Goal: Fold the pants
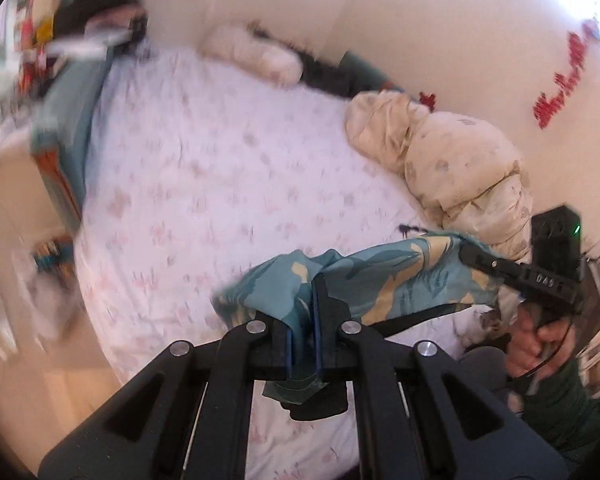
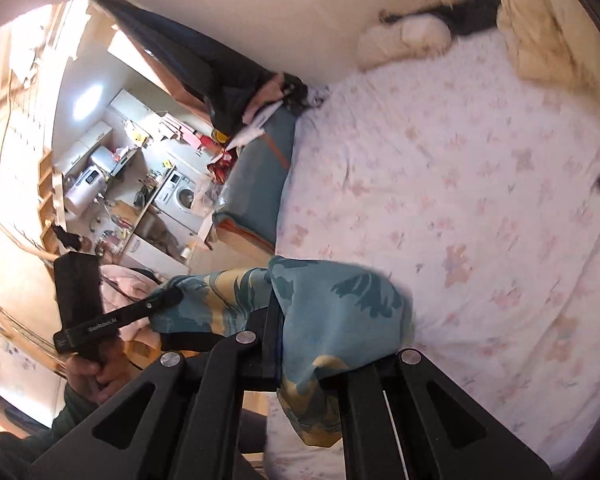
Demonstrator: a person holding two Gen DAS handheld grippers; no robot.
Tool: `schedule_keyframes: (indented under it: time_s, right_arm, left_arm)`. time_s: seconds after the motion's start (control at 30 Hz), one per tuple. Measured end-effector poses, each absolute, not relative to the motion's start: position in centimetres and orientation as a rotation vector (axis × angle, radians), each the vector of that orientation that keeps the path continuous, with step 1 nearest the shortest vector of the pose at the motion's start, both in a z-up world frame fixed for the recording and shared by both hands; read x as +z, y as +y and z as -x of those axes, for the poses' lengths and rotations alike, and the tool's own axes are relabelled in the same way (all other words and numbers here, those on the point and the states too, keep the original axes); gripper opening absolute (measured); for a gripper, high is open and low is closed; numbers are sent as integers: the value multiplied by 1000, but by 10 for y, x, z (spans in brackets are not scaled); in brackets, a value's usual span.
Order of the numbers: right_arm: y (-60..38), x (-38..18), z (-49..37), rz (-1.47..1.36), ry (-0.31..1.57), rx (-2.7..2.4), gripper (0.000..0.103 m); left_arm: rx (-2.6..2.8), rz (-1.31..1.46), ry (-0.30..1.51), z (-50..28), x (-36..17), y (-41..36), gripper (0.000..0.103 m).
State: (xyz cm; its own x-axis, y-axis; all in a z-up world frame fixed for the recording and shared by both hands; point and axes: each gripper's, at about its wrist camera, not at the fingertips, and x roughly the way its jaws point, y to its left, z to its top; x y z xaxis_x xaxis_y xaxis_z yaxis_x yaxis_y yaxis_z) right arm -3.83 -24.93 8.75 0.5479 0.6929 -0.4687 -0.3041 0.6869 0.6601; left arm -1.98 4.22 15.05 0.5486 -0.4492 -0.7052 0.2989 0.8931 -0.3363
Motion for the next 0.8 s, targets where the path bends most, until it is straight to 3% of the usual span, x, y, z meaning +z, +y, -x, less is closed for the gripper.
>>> schedule_keyframes:
  time_s: [0.37,0.53,0.67,0.8]
  right_arm:
    - [-251,129,-25,-434,777,550,5]
    - [-246,137,-33,-413,741,536,5]
    - [-247,113,-20,-391,785,551,5]
    - [-245,34,-5,-406,961,533,6]
  left_arm:
    - [-282,94,838,-43,156,18,6]
    - [-271,126,803,-36,164,22,6]
    - [-297,173,915,-17,120,31,6]
    - [-279,166,1094,2,39,24,6]
